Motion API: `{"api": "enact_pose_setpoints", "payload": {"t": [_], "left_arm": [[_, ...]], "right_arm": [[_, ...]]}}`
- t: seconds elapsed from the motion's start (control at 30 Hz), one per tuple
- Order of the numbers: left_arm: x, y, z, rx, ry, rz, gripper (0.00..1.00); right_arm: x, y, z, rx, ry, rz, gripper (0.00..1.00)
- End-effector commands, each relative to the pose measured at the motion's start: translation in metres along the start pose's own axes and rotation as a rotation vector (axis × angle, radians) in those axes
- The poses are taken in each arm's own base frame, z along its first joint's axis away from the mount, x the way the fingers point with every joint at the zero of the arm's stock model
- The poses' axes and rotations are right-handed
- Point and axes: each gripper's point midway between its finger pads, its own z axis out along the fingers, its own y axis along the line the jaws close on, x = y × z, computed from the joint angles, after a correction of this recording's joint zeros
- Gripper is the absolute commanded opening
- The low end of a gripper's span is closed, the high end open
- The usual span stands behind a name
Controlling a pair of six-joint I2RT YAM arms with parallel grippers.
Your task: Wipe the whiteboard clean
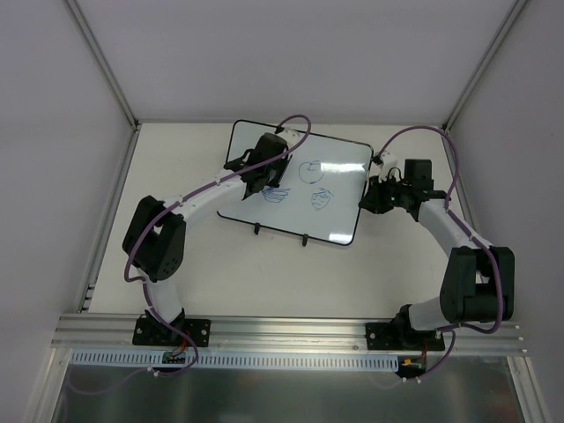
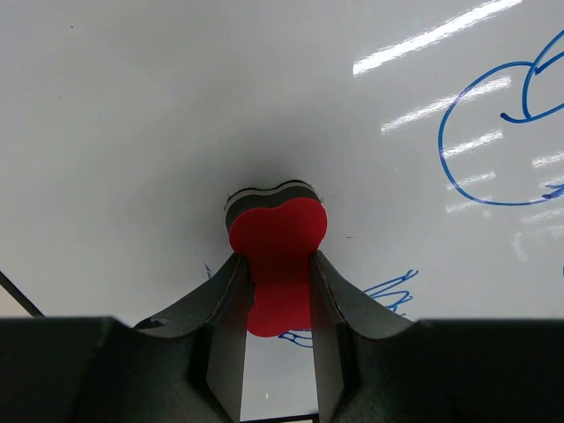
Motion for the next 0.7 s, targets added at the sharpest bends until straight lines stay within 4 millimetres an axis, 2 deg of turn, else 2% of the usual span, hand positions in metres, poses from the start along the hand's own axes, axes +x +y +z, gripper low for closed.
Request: {"api": "enact_pose_setpoints", "payload": {"t": [0.0, 0.13, 0.17, 0.27, 0.3, 0.43, 0.67], "left_arm": [[0.022, -0.019, 0.009, 0.043, 0.059, 0.007, 0.00], [0.024, -0.004, 0.008, -0.022, 0.062, 0.000, 0.00], [0.025, 0.009, 0.009, -0.055, 0.065, -0.017, 0.00], [0.030, 0.032, 0.006, -0.094, 0.073, -0.053, 0.00], [0.033, 0.046, 0.007, -0.114, 0.079, -0.073, 0.00], [0.040, 0.067, 0.004, -0.149, 0.087, -0.126, 0.00], [0.048, 0.078, 0.002, -0.172, 0.101, -0.140, 0.00]], "right_arm": [[0.007, -0.002, 0.005, 0.005, 0.025, -0.039, 0.08], [0.006, -0.002, 0.005, 0.009, 0.022, -0.043, 0.08], [0.006, -0.003, 0.005, 0.010, 0.023, -0.043, 0.08], [0.006, -0.003, 0.004, 0.013, 0.023, -0.043, 0.08], [0.007, -0.003, 0.004, 0.013, 0.023, -0.045, 0.08], [0.007, -0.003, 0.003, 0.016, 0.022, -0.045, 0.08], [0.007, -0.003, 0.003, 0.016, 0.023, -0.047, 0.08]]}}
